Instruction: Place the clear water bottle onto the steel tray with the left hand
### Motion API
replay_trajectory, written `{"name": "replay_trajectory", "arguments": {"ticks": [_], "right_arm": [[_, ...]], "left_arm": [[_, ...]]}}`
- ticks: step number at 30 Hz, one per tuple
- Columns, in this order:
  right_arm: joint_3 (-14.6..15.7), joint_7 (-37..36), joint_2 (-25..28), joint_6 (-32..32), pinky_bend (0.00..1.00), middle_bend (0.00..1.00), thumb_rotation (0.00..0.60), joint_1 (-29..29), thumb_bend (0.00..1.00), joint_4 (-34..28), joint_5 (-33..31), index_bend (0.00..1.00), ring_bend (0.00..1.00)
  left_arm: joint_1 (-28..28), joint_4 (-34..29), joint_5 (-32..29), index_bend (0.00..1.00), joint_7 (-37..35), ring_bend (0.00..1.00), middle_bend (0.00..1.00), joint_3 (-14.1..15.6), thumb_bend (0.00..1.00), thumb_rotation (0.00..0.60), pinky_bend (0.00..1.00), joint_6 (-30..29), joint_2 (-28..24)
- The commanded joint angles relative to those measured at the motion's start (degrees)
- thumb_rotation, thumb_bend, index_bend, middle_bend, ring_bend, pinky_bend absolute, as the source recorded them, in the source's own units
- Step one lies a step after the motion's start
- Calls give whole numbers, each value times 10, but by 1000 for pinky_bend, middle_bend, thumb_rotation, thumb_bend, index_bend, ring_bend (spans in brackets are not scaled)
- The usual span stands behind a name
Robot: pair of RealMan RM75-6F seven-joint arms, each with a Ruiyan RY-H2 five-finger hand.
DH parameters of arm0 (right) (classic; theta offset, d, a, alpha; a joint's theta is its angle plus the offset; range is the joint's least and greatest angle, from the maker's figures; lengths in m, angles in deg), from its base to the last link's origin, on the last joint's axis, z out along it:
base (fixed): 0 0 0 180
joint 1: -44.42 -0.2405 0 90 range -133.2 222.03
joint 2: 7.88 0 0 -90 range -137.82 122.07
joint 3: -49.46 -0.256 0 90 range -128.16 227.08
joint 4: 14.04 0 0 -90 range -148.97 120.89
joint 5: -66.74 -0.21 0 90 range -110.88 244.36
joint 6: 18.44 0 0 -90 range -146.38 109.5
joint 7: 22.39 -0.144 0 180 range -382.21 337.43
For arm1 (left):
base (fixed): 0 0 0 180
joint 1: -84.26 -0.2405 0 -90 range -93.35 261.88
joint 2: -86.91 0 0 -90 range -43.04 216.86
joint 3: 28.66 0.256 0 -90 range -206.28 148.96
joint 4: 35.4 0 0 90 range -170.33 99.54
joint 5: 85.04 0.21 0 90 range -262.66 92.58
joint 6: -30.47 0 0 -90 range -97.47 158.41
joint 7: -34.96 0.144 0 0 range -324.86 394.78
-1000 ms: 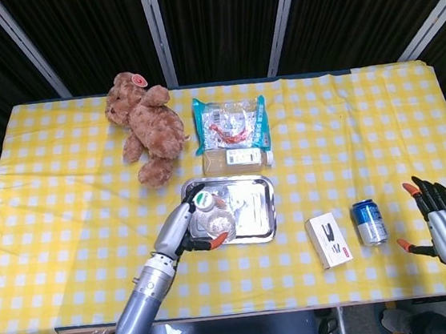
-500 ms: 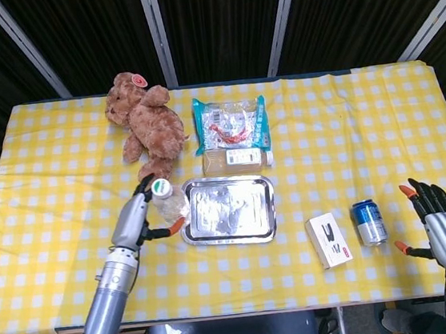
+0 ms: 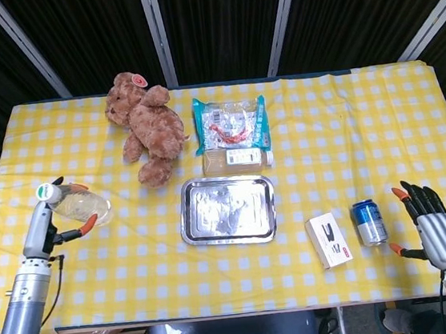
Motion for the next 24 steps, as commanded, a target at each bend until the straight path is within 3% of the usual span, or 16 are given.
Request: {"name": "replay_trajectory", "arguments": {"ticks": [1, 6, 16, 24], "right_arm": [[0, 2, -1, -2, 0, 0, 600, -1, 50, 0, -1, 111, 0], [0, 4, -2, -5, 0, 0, 600, -2, 49, 0, -3, 111, 0], [-1, -10, 2, -2, 0, 0, 600, -2, 49, 3, -3, 111, 0], [0, -21, 6, 3, 0, 0, 600, 1, 49, 4, 1, 111, 0]], "left_arm": [[-13, 48, 29, 491, -47, 13, 486, 12, 467, 600, 39, 36, -13], [15, 24, 21, 491, 5, 13, 486, 4, 467, 600, 40, 43, 12], [104, -69, -55, 491, 229, 13, 486, -24, 467, 600, 39, 12, 119], [176, -35, -135, 491, 375, 13, 486, -33, 466, 600, 39, -35, 261]]}}
